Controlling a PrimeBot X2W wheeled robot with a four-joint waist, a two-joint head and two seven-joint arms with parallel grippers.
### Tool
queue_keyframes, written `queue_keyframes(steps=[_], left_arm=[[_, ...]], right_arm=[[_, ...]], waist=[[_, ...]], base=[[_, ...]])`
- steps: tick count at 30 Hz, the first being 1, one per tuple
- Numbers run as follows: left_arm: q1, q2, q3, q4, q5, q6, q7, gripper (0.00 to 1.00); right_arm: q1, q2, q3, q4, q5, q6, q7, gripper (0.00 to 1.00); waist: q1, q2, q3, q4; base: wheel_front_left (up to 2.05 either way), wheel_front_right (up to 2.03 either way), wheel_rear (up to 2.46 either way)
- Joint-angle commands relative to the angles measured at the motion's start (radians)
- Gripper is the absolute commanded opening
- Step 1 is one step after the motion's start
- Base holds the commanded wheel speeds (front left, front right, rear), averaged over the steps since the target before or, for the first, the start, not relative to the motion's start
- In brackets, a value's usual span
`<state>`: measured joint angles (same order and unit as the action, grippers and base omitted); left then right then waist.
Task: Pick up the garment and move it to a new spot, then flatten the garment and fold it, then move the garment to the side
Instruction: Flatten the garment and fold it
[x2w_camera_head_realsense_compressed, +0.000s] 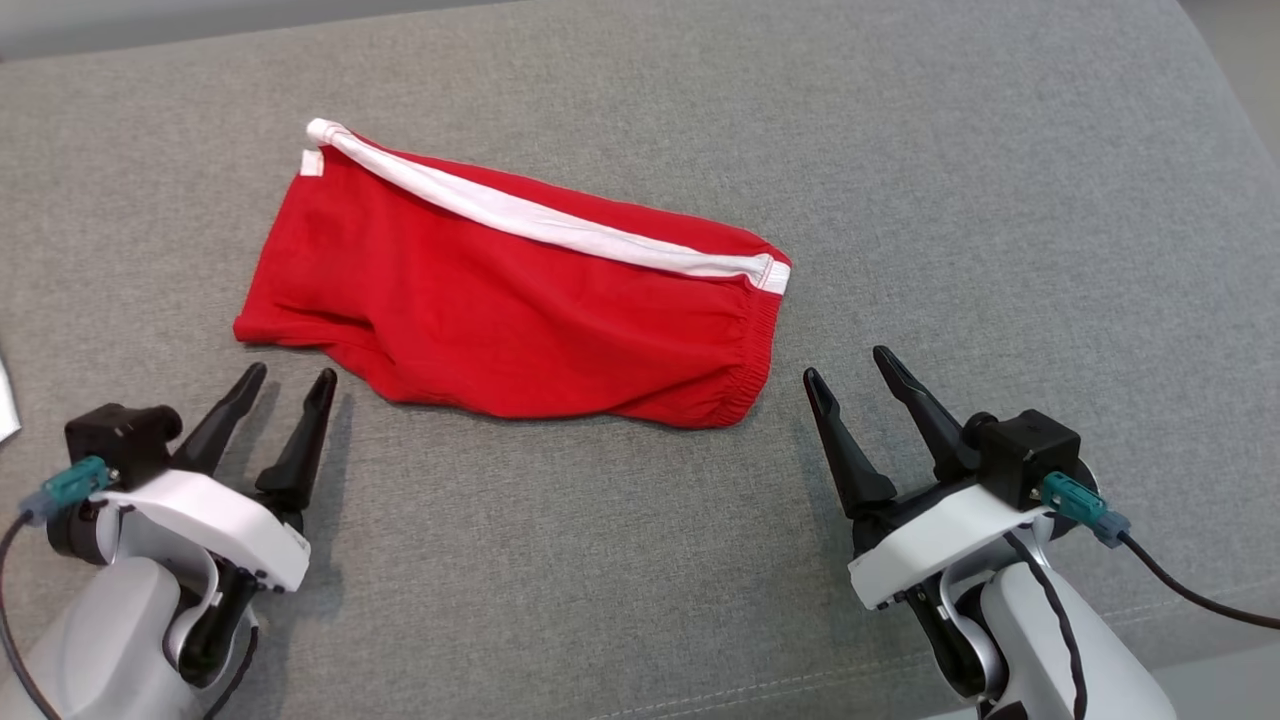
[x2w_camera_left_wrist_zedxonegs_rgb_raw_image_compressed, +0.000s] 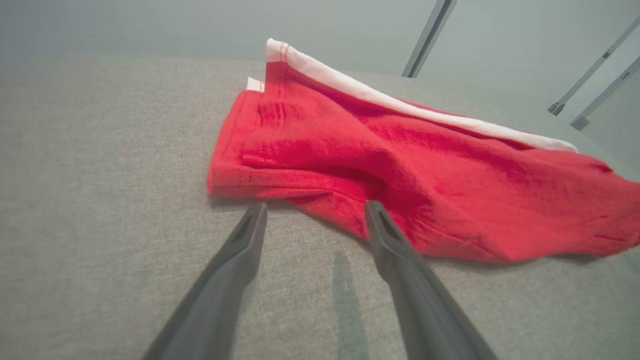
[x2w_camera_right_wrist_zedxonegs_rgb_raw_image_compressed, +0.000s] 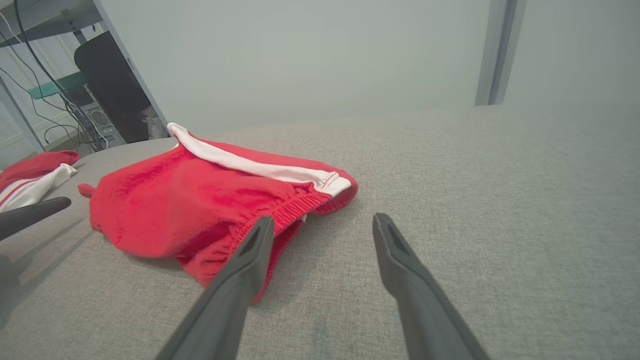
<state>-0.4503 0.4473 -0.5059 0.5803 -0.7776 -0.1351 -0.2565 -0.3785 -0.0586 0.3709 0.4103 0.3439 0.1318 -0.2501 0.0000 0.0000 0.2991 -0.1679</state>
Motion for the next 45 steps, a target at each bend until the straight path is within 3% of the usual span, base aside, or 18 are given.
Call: queue_keyframes(steps=[1, 17, 31, 35, 45], left_arm=[[-0.048, 0.044, 0.029, -0.009, -0.032, 0.004, -0.005, 1.00], [-0.151, 0.113, -0.067, 0.001, -0.317, 0.004, 0.070, 1.00], [-0.169, 0.100, -0.073, -0.042, -0.594, 0.004, 0.200, 1.00], [-0.182, 0.104, -0.073, -0.030, -0.618, 0.004, 0.215, 1.00], [-0.235, 0.124, -0.111, 0.034, -0.553, 0.005, 0.206, 1.00]], right_arm=[[0.014, 0.008, 0.023, -0.030, 0.006, -0.001, -0.012, 1.00], [0.028, 0.008, 0.036, -0.067, 0.014, -0.001, -0.012, 1.00], [0.028, 0.008, 0.054, -0.074, 0.029, -0.001, -0.012, 1.00], [0.025, 0.008, 0.063, -0.077, 0.030, -0.001, -0.012, 1.00], [0.016, 0.008, 0.103, -0.115, 0.022, -0.001, -0.012, 1.00]], waist=[[0.0000, 0.0000, 0.013, -0.010], [0.0000, 0.0000, 0.053, -0.037], [0.0000, 0.0000, 0.074, -0.039], [0.0000, 0.0000, 0.082, -0.046], [0.0000, 0.0000, 0.111, -0.070]], base=[[0.00, 0.00, 0.00], [0.00, 0.00, 0.00], [0.00, 0.00, 0.00], [0.00, 0.00, 0.00], [0.00, 0.00, 0.00]])
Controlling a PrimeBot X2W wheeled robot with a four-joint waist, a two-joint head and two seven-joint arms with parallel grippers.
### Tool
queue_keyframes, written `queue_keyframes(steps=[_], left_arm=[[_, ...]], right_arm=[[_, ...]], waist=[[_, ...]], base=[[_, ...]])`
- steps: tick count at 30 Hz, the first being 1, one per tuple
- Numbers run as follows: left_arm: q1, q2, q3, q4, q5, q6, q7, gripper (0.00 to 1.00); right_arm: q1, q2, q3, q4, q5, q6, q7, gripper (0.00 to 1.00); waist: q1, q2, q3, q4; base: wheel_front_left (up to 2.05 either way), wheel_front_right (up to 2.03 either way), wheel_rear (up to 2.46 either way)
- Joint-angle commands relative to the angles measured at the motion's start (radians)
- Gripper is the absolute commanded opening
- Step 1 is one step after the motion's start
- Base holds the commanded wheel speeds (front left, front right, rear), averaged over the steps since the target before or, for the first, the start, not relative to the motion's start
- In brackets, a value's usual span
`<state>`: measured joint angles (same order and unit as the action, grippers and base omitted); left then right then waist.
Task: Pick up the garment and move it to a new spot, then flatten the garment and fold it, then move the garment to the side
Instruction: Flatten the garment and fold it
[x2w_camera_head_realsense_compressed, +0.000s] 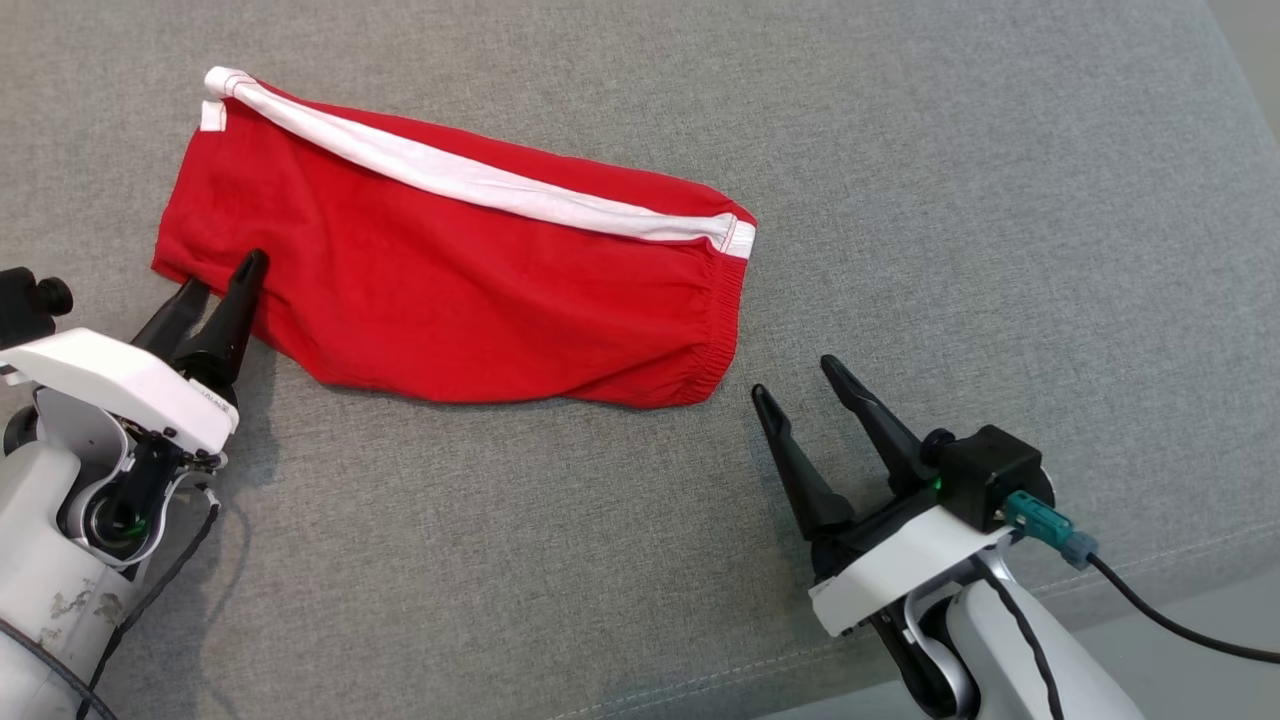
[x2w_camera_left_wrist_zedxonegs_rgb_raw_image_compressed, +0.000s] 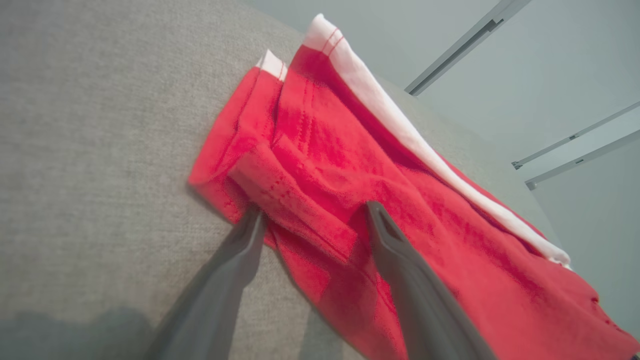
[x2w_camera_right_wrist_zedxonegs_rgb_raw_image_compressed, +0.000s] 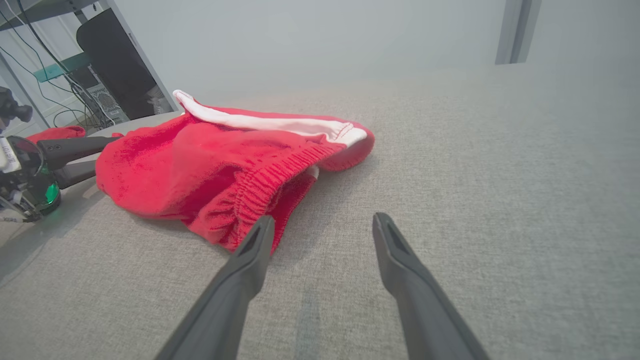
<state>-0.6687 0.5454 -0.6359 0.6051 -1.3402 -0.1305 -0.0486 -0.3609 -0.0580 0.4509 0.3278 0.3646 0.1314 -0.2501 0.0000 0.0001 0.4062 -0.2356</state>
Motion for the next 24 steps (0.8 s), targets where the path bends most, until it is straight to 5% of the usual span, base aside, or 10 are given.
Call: queue_keyframes(steps=[1, 2, 3, 5, 6, 24], left_arm=[[-0.020, 0.026, 0.014, 0.018, 0.019, 0.001, -0.004, 1.00], [-0.023, 0.026, 0.010, 0.024, 0.025, 0.001, -0.005, 1.00], [-0.026, 0.025, 0.007, 0.030, 0.029, 0.001, -0.007, 0.89], [-0.030, 0.026, -0.001, 0.039, 0.042, 0.001, -0.012, 0.10], [-0.031, 0.023, -0.002, 0.041, 0.040, 0.000, -0.012, 0.00], [-0.024, 0.023, -0.022, -0.049, 0.005, 0.000, -0.058, 0.00]], right_arm=[[-0.004, 0.008, 0.030, -0.042, 0.004, -0.001, -0.012, 1.00], [-0.006, 0.008, 0.038, -0.049, 0.005, -0.001, -0.012, 1.00], [-0.009, 0.008, 0.047, -0.058, 0.005, -0.001, -0.012, 1.00], [-0.012, 0.008, 0.058, -0.073, 0.011, -0.001, -0.012, 1.00], [-0.012, 0.008, 0.061, -0.077, 0.012, -0.001, -0.012, 1.00], [-0.089, 0.008, 0.130, 0.029, 0.010, -0.001, -0.012, 1.00]], waist=[[0.0000, -0.0001, 0.007, -0.003], [0.0000, -0.0001, 0.010, -0.004], [0.0000, -0.0001, 0.013, -0.004], [0.0000, -0.0001, 0.019, -0.004], [0.0000, -0.0001, 0.021, -0.003], [0.0000, -0.0001, 0.043, 0.068]], base=[[0.00, 0.00, 0.00], [0.00, 0.00, 0.00], [0.00, 0.00, 0.00], [0.00, 0.00, 0.00], [0.00, 0.00, 0.00], [0.00, 0.00, 0.00]])
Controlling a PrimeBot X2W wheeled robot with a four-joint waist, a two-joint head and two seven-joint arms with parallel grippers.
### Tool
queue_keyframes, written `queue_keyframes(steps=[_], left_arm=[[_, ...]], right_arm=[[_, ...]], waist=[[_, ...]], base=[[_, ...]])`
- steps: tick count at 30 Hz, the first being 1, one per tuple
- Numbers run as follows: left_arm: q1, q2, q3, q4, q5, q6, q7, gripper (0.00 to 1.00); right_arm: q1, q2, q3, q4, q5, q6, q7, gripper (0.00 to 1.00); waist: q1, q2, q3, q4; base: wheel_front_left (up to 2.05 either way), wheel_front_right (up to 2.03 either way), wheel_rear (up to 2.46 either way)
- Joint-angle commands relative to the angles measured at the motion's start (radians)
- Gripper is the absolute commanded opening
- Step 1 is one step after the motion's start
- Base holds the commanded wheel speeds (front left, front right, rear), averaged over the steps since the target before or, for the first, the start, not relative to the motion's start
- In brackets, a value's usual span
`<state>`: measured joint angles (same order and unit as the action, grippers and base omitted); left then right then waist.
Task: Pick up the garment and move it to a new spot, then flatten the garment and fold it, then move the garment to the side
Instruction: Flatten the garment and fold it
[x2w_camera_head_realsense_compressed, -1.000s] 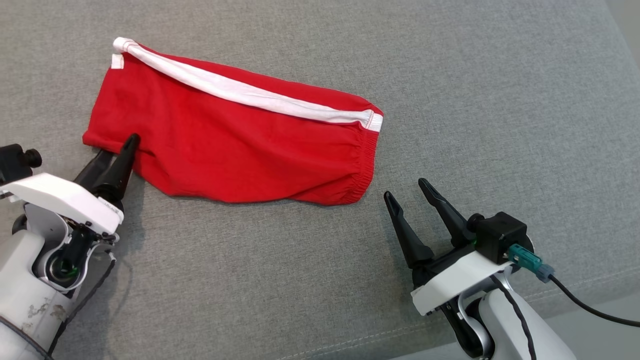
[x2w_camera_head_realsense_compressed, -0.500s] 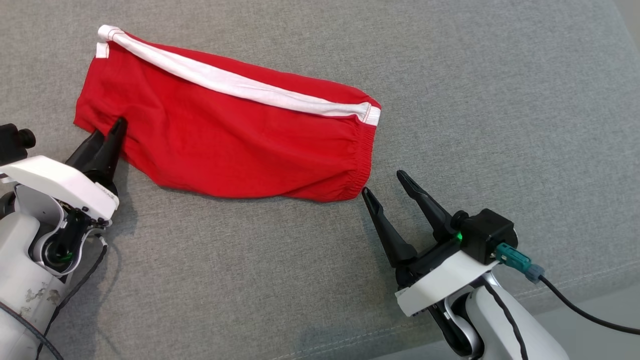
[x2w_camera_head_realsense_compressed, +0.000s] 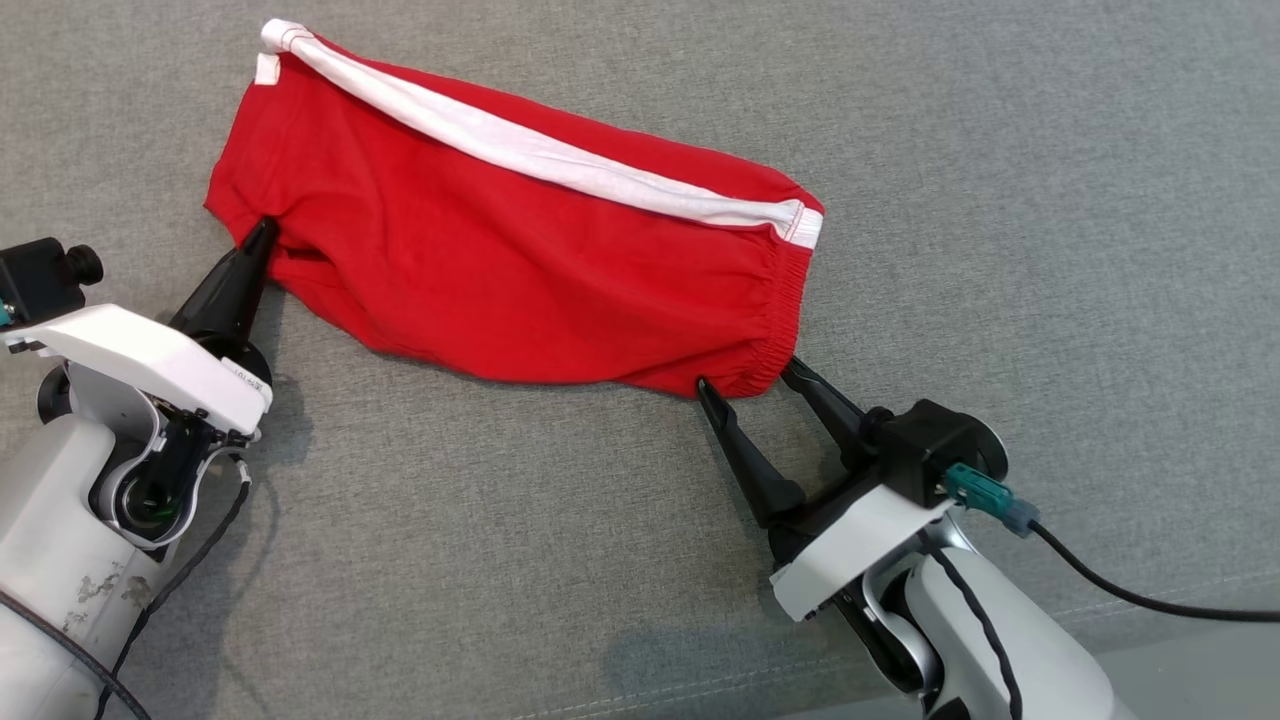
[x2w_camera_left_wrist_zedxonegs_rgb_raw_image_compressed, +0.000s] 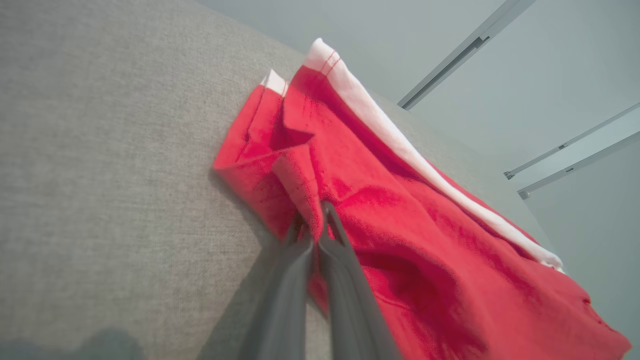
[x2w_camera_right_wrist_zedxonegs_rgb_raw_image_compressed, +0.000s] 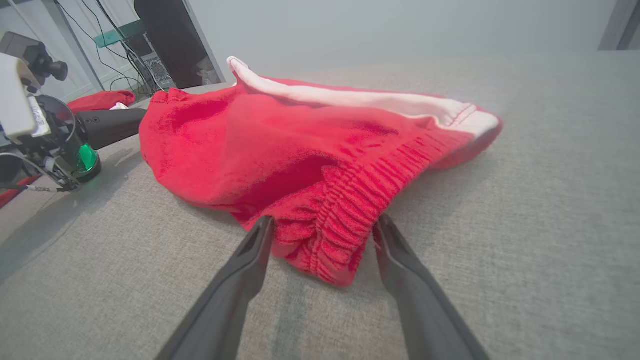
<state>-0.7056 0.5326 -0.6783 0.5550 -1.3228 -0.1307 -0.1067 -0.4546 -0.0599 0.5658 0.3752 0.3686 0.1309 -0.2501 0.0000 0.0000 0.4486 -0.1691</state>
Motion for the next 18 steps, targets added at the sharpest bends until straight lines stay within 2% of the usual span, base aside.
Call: queue_keyframes(steps=[1, 3, 4, 5, 6, 7, 12, 18], left_arm=[[0.014, 0.036, 0.018, -0.004, -0.017, 0.000, 0.000, 0.00], [0.014, 0.040, 0.012, -0.011, -0.019, 0.000, -0.002, 0.00], [0.014, 0.041, 0.010, -0.013, -0.022, 0.000, -0.003, 0.00], [0.013, 0.042, 0.007, -0.015, -0.025, 0.000, -0.004, 0.00], [0.013, 0.043, 0.004, -0.017, -0.026, 0.000, -0.005, 0.00], [0.012, 0.044, 0.001, -0.018, -0.027, 0.000, -0.006, 0.00], [0.019, 0.054, -0.007, -0.018, -0.036, 0.000, -0.027, 0.00], [0.052, 0.038, -0.016, -0.012, -0.068, 0.000, -0.058, 0.00]], right_arm=[[-0.002, 0.010, 0.022, -0.009, 0.008, 0.000, -0.012, 1.00], [-0.018, 0.010, 0.040, 0.013, 0.006, 0.000, -0.012, 1.00], [-0.025, 0.010, 0.046, 0.022, 0.008, 0.000, -0.012, 0.66], [-0.031, 0.010, 0.052, 0.031, 0.011, 0.000, -0.012, 0.45], [-0.037, 0.010, 0.055, 0.039, 0.012, 0.000, -0.012, 0.11], [-0.042, 0.010, 0.058, 0.045, 0.014, 0.000, -0.012, 0.00], [-0.056, 0.010, 0.052, 0.079, 0.007, 0.000, -0.012, 0.00], [-0.068, 0.010, 0.024, 0.132, -0.023, 0.000, -0.012, 0.00]], waist=[[0.0000, 0.0000, 0.002, 0.004], [0.0000, 0.0000, 0.002, 0.007], [0.0000, 0.0000, 0.003, 0.008], [0.0000, 0.0000, 0.002, 0.009], [0.0000, 0.0000, 0.002, 0.010], [0.0000, 0.0000, 0.002, 0.011], [0.0000, 0.0000, -0.006, 0.022], [0.0000, 0.0000, -0.036, 0.058]], base=[[0.00, 0.00, 0.00], [0.00, 0.00, 0.00], [0.00, 0.00, 0.00], [0.00, 0.00, 0.00], [0.00, 0.00, 0.00], [0.00, 0.00, 0.00], [0.00, 0.00, 0.00], [0.00, 0.00, 0.00]])
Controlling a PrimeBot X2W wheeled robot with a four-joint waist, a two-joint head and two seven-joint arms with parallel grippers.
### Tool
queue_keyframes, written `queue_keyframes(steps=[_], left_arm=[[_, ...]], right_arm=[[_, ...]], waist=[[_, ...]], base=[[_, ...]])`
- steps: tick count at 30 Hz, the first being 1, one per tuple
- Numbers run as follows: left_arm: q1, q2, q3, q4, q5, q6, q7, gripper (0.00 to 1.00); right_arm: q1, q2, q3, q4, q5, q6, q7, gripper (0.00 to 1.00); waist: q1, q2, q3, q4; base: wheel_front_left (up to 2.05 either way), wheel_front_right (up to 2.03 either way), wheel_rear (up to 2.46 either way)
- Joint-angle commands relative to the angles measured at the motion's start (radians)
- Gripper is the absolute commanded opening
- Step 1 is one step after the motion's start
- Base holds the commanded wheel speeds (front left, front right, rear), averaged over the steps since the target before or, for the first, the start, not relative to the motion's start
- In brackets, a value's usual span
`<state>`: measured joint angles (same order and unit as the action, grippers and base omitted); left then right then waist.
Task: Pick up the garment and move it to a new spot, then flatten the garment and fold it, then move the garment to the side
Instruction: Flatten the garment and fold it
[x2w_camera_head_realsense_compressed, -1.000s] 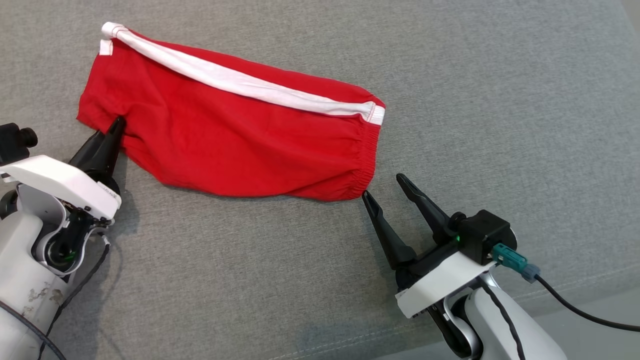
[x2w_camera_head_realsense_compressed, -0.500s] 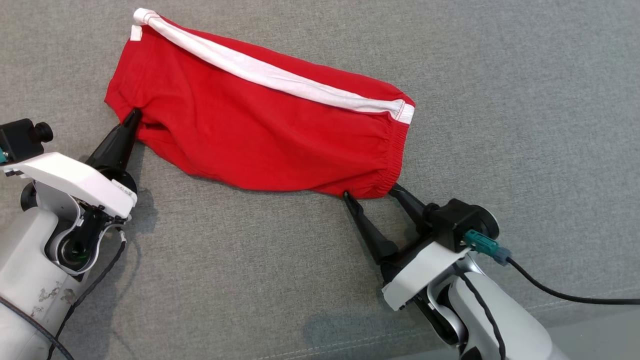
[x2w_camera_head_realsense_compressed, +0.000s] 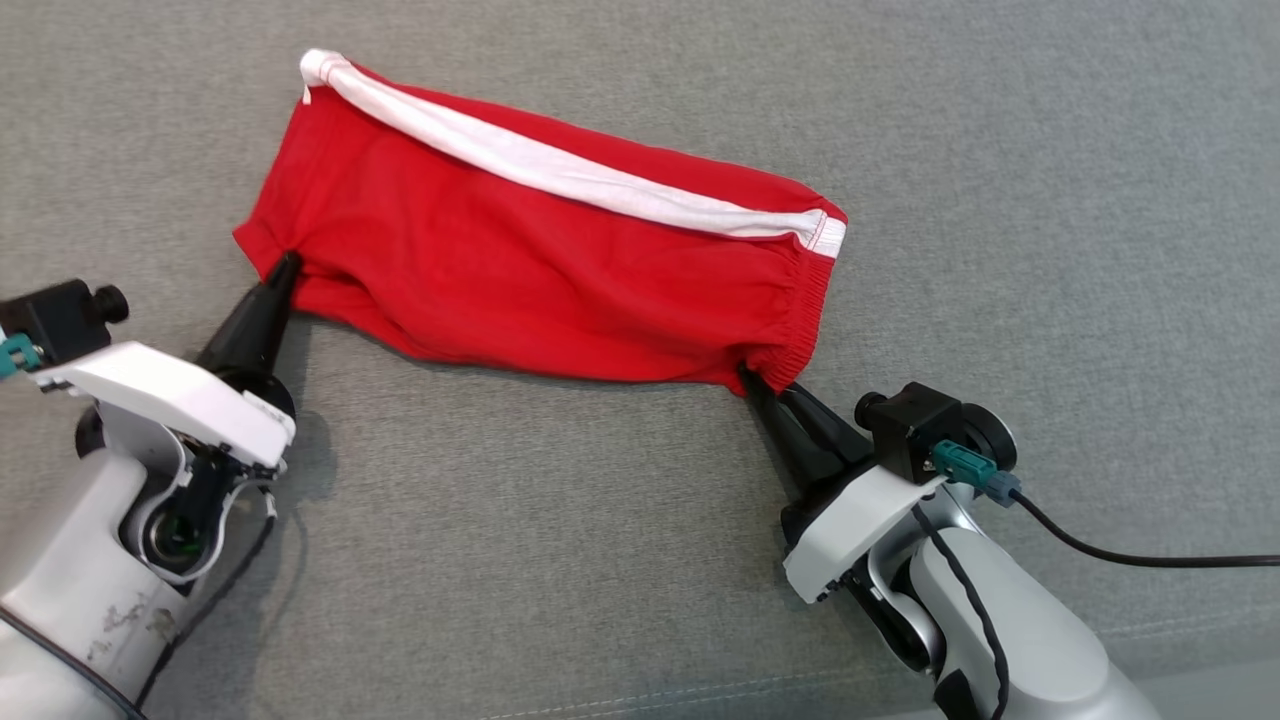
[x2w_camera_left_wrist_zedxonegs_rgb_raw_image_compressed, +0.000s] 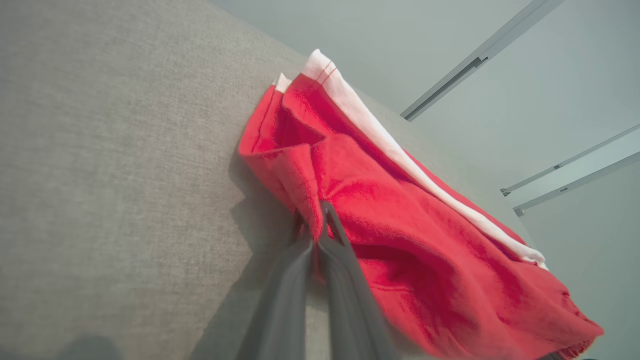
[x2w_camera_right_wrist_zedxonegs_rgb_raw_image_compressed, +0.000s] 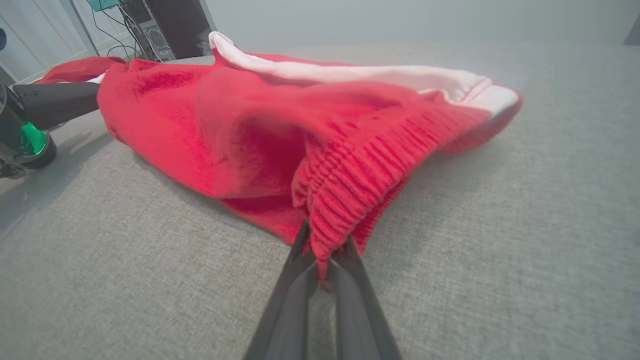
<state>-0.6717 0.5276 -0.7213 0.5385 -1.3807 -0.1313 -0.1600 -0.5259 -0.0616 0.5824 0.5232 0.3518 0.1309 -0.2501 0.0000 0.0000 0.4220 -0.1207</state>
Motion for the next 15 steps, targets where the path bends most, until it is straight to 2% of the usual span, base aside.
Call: queue_keyframes(steps=[1, 15], left_arm=[[0.025, 0.039, 0.025, 0.005, -0.016, 0.001, -0.009, 0.00], [0.112, -0.033, 0.013, 0.032, -0.078, 0.001, -0.067, 0.00]], right_arm=[[0.000, 0.011, 0.002, -0.005, -0.008, 0.000, -0.012, 0.00], [-0.042, 0.011, 0.015, 0.145, -0.005, 0.000, 0.005, 0.00]], waist=[[0.0000, 0.0000, -0.016, 0.018], [0.0000, 0.0000, -0.112, 0.132]], base=[[0.00, 0.00, 0.00], [0.00, 0.00, 0.00]])
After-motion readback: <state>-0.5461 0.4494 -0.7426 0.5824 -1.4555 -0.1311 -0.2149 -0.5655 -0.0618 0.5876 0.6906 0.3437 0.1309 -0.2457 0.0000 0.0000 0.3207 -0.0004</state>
